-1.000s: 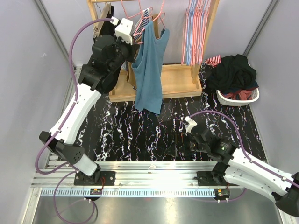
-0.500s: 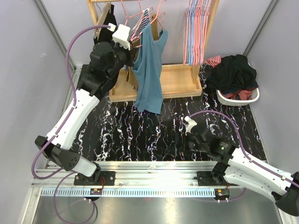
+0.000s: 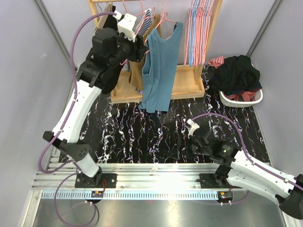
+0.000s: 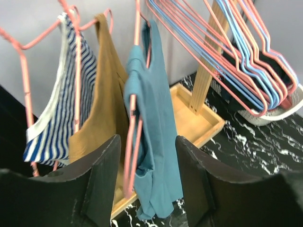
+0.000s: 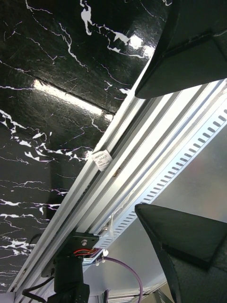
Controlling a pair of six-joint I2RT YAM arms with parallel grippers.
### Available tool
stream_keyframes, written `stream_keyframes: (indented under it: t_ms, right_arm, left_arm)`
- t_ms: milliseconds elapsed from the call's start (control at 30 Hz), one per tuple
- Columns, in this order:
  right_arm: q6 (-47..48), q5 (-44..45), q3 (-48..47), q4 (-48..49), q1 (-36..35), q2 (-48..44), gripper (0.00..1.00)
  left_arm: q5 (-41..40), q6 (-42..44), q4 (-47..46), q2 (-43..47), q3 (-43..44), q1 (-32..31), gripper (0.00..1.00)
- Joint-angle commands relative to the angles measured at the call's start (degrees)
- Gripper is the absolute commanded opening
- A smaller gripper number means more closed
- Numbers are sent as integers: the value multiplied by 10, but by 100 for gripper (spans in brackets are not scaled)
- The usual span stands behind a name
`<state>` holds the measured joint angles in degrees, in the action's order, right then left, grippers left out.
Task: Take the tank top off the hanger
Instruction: Grab a hanger with a tank top on it with the left arm
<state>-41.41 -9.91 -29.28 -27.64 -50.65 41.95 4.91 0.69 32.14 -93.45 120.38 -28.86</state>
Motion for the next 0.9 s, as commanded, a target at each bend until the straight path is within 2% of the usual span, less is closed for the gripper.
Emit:
stream_keyframes:
  t_ms: [0,67,167,233,367,500,567,633,667,733,767,867]
  right_arm:
    - [-3,4,0,34,-5,1,100]
    - [-3,2,-3,33,-5,6,100]
    - [-2,2,-1,20,-5,-5,100]
    - [-6,9,7,16,-5,-20,100]
    - [-7,13,11,14,-6,-29,100]
    - [-3,10,5,12,-5,-17,100]
    - [-3,9,2,9,-5,-15,100]
    - [-2,9,1,6,-5,-17,100]
    - [-3,10,3,6,-5,-21,100]
    - [-4,15,5,3,-5,-26,100]
    - [-5,16,6,2,-5,-29,100]
    - [-8,16,11,5,-5,-31,100]
  left_arm:
    - [37,17,114,-58,83,-1,55]
    - [45,18,121,-73,99,0,56]
    - [-21,30,138,-100,143,0,56]
    - [-37,37,101,-89,122,0,58]
    - [-34,50,108,-103,143,1,61]
    - [11,54,143,-142,169,2,59]
    - [14,56,147,-151,177,2,50]
    - [9,57,145,-160,184,4,36]
    - [10,56,145,-162,188,5,20]
    - [18,55,147,-170,193,9,4]
    - [19,55,151,-172,193,10,0]
    - [25,56,158,-179,190,12,0]
